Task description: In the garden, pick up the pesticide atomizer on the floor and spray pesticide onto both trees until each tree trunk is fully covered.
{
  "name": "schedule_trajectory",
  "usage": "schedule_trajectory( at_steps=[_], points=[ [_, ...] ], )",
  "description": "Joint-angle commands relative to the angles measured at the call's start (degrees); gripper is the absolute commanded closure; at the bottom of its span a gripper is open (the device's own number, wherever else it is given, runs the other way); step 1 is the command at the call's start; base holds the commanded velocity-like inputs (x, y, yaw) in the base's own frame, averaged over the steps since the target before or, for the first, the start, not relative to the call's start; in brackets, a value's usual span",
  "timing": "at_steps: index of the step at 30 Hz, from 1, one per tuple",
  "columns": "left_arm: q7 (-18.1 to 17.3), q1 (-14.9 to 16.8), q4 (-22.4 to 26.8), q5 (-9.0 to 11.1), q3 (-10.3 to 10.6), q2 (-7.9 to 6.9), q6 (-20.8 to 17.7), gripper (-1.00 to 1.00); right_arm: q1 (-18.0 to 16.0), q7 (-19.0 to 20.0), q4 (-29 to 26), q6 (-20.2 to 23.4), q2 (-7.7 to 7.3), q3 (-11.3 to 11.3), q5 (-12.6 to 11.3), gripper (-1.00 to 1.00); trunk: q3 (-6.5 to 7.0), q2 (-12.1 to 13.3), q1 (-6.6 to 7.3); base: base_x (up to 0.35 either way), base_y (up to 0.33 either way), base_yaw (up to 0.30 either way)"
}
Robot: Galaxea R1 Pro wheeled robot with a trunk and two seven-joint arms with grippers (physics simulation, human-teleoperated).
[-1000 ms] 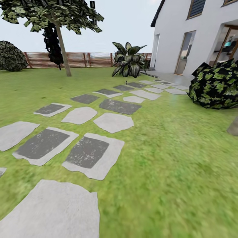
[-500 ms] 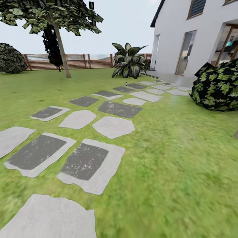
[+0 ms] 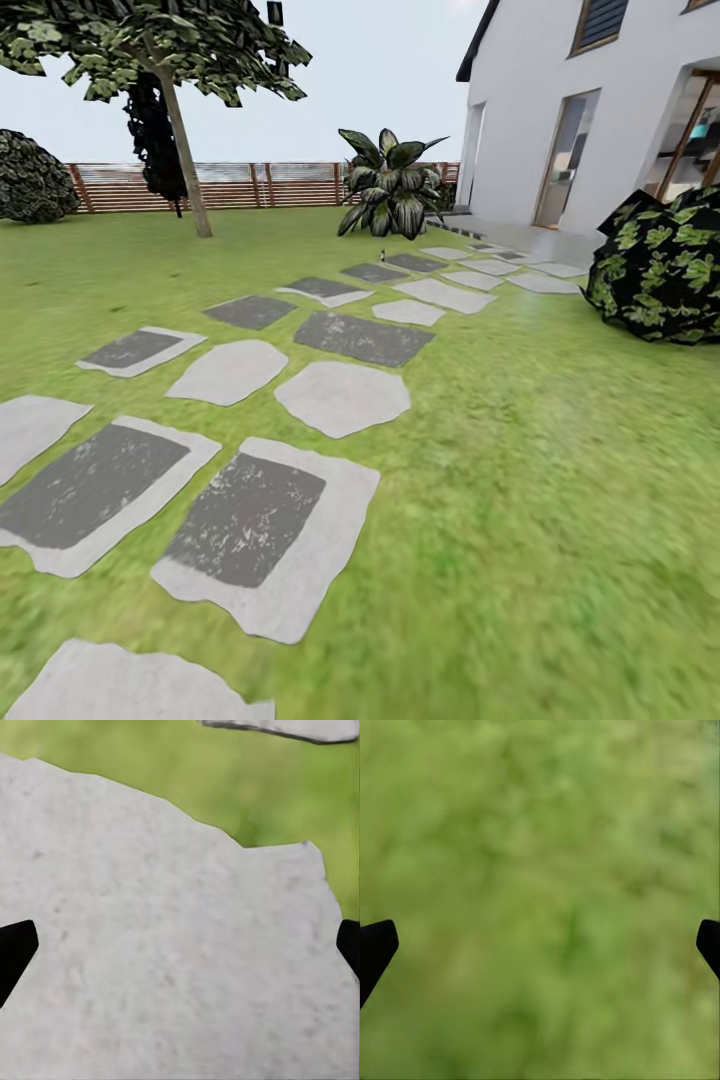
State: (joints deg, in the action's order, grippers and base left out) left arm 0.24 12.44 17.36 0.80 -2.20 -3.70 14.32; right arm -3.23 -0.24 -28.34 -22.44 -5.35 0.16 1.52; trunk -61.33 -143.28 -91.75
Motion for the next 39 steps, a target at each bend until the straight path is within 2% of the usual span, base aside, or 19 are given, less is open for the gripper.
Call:
schedule_trajectory(
  at_steps=[1, 39],
  points=[
    [0.02, 0.03, -0.05, 0.08, -0.08, 0.01, 0.19, -1.00, -0.02, -0.02, 0.04, -0.18, -0.01, 0.01, 0.15, -1.00, -0.05, -0.01, -0.02, 0.340, 0.000, 0.000],
    [0.02, 0.03, -0.05, 0.07, -0.08, 0.01, 0.19, -1.00, -0.02, -0.02, 0.05, -0.07, -0.01, -0.07, 0.24, -1.00, -0.05, -0.01, -0.02, 0.340, 0.000, 0.000]
  ],
)
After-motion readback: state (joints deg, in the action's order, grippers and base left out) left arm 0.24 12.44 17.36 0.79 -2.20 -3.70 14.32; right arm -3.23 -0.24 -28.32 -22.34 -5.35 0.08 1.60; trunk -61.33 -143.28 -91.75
